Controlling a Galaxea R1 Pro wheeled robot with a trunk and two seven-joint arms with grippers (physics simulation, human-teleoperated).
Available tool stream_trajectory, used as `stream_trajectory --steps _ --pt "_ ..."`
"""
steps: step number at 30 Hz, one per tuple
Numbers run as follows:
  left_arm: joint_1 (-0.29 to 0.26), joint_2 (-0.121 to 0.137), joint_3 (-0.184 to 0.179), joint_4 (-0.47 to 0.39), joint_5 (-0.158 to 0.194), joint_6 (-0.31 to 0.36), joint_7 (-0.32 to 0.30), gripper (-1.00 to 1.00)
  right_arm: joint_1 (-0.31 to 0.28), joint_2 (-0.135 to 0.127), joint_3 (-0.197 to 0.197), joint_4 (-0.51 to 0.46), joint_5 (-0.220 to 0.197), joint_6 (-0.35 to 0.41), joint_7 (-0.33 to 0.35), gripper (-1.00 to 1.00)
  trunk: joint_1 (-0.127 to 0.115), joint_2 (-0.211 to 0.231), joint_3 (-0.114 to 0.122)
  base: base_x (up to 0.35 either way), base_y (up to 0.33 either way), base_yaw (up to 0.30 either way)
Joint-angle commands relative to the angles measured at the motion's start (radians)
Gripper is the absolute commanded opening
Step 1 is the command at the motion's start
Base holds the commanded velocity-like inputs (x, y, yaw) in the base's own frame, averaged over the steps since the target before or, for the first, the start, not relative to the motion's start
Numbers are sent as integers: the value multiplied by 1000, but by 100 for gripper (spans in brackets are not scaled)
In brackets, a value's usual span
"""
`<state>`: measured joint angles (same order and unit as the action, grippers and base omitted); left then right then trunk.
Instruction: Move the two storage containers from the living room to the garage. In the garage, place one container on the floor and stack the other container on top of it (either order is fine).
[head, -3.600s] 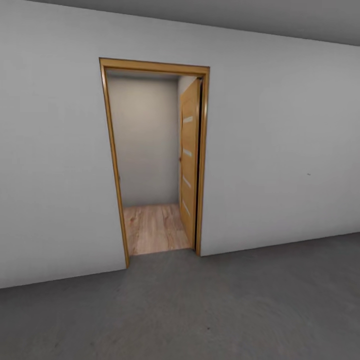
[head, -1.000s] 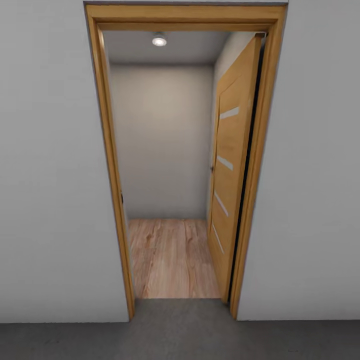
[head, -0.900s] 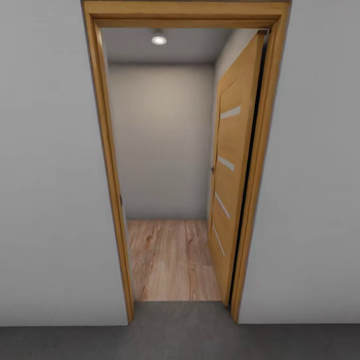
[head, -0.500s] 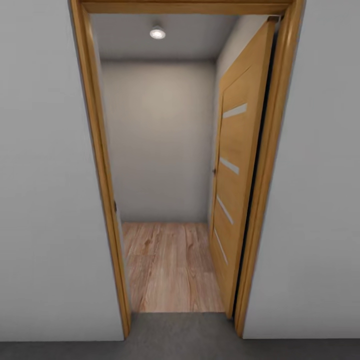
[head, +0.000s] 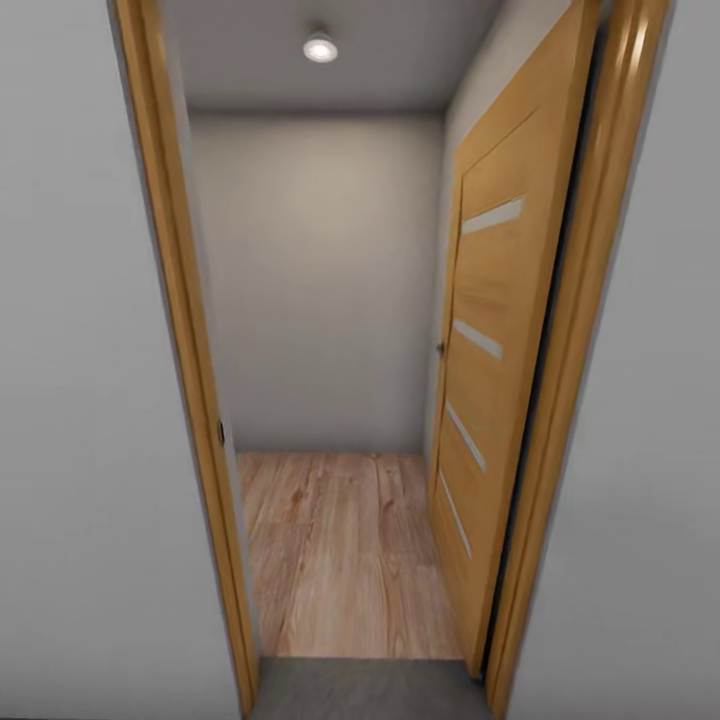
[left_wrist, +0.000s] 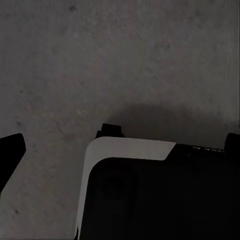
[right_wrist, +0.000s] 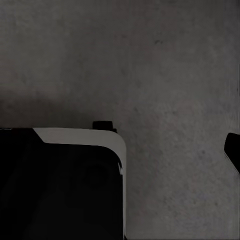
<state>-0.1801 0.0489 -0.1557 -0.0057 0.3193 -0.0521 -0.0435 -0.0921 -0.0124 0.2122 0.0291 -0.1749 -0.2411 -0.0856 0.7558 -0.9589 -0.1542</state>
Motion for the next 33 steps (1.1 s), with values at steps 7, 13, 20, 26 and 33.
stream_trajectory --steps 7,13,20,26,33 --pt "-1 0 -8 1 11 -4 -4 100 -1 -1 9 3 -8 -5 0 100 1 -1 -1 326 0 7" --pt "-1 0 -8 1 11 -4 -4 100 -1 -1 9 3 -7 -3 0 100 1 -1 -1 326 0 0" --pt "-1 0 -8 1 11 -5 -4 100 -1 1 9 3 -8 -3 0 100 1 -1 -1 326 0 0" --pt "-1 0 -8 1 11 -5 -4 100 -1 2 9 3 -8 -4 0 100 1 -1 -1 326 0 0" --pt "-1 0 -7 1 11 -5 -4 100 -1 3 9 3 -9 -4 -2 100 1 -1 -1 326 -16 0"
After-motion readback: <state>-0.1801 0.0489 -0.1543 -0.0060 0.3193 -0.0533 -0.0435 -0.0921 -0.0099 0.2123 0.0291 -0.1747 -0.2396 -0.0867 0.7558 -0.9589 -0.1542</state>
